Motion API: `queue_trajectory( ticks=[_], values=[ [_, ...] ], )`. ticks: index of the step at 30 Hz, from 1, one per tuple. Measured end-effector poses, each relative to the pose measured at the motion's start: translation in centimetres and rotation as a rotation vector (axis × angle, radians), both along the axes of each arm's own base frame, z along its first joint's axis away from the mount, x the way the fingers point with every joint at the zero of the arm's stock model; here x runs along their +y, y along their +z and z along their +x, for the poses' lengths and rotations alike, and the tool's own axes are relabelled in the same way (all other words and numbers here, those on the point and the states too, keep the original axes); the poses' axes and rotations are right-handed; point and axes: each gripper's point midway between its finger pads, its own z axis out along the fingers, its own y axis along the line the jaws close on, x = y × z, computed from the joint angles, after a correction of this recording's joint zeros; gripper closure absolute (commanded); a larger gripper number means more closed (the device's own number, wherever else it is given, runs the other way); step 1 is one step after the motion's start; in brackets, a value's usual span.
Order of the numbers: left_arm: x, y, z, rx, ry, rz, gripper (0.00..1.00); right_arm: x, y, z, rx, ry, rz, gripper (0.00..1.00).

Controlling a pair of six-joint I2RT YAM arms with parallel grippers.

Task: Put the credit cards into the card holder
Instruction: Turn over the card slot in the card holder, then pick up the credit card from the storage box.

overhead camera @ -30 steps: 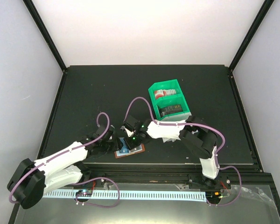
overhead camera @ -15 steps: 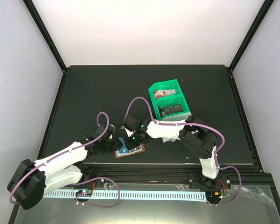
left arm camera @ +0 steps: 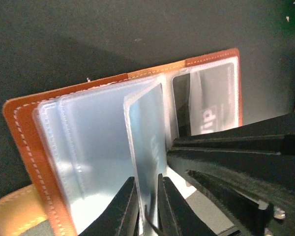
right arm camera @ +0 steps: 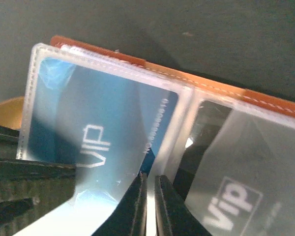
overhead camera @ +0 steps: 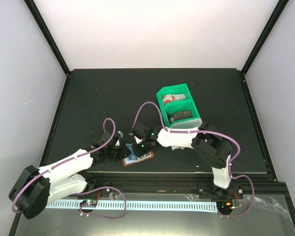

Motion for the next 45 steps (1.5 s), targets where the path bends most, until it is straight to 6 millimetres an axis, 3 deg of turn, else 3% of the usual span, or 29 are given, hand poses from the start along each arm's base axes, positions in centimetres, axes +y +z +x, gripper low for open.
queue_trajectory(
  ticks=[6,14,20,25,33,35,36,39,42,45],
  values=[
    [-0.5,0.2,0.0,0.002,-0.009,-0.022,0.77,-1.4,1.9,1.5,-0.099,-0.060,-0.029,0.79],
    [-1.9,0.3,0.0,0.016,-0.064,-0.078,0.66,-3.0,5.4,3.1,-0.211,-0.167,-0.012,0.77],
    [-3.9,1.8,0.7,-0.016,-0.125,-0.152,0.47,-7.0,5.9,4.6,-0.264,-0.304,-0.059,0.72],
    [-6.0,3.0,1.9,-0.053,-0.181,-0.227,0.43,-9.3,8.2,6.3,-0.338,-0.389,-0.065,0.71],
    [-8.2,1.8,3.8,-0.041,-0.232,-0.236,0.38,-13.5,11.4,9.1,-0.383,-0.496,-0.060,0.69],
    [-8.7,2.9,4.9,-0.089,-0.243,-0.234,0.33,-14.5,12.1,9.7,-0.388,-0.504,-0.061,0.67],
    [-8.9,3.6,5.4,-0.117,-0.247,-0.234,0.29,-14.9,12.5,9.9,-0.388,-0.504,-0.059,0.61],
    [-8.9,6.1,6.9,-0.225,-0.241,-0.217,0.12,-16.1,14.2,11.5,-0.399,-0.509,-0.045,0.51],
    [-7.6,9.0,7.6,-0.338,-0.218,-0.173,0.01,-17.4,16.2,13.5,-0.423,-0.526,-0.032,0.42],
    [-6.0,11.2,8.0,-0.423,-0.188,-0.116,0.01,-17.7,17.4,15.8,-0.427,-0.508,-0.025,0.37]
  ],
)
